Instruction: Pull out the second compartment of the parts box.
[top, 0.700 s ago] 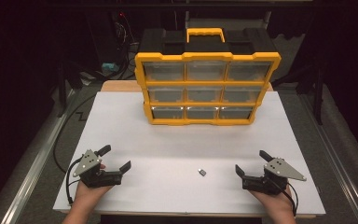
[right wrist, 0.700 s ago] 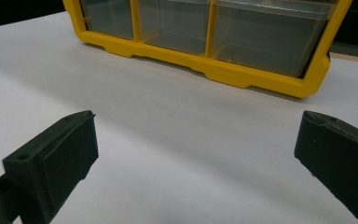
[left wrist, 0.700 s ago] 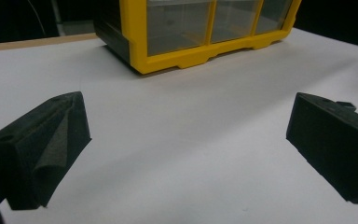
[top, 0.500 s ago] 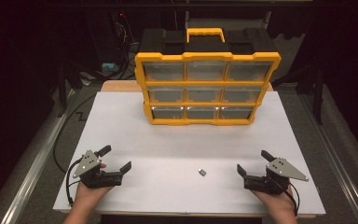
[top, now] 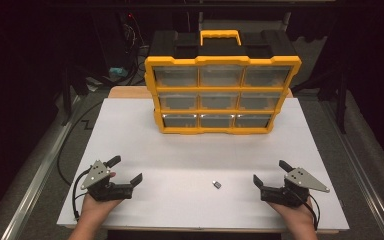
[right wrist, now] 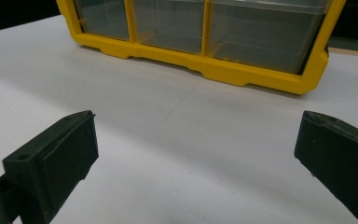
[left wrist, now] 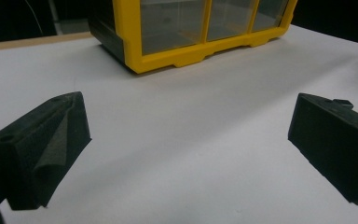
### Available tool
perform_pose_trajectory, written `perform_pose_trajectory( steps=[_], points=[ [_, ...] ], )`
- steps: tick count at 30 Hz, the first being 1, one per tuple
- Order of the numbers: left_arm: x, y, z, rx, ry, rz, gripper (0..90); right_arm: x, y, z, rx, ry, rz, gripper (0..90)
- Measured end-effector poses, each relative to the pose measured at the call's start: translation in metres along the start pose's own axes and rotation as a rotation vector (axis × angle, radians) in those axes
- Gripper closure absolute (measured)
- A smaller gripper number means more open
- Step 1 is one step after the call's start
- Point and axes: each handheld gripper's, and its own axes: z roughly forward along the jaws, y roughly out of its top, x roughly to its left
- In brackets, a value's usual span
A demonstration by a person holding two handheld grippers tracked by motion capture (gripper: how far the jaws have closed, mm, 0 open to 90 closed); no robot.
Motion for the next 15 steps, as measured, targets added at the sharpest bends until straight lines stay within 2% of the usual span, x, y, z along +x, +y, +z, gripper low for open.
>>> perform_pose_trajectory(
  steps=[3,6,9,11,15],
  points=[
    [0.0000,0.0000,0.0006,-0.008,-0.005,-0.005,0.4,0.0018,-0.0012,0.0021,0.013,0.008,-0.014,0.1],
    [-0.0009,0.0004,0.0016,-0.009,0.003,0.026,0.4,0.0009,-0.0029,0.0032,0.025,0.010,-0.007,0.1],
    [-0.0003,0.0000,0.0010,-0.016,0.004,0.015,0.3,0.0019,-0.0031,0.0057,0.028,0.012,-0.010,0.1],
    [-0.0006,-0.0014,0.0025,-0.005,0.000,0.017,0.3,0.0044,-0.0006,0.0066,0.024,0.013,-0.045,0.1],
    [-0.0018,-0.0013,0.0042,0.001,-0.002,0.017,0.3,0.0052,0.0023,0.0078,0.003,0.010,-0.040,0.1]
  ],
)
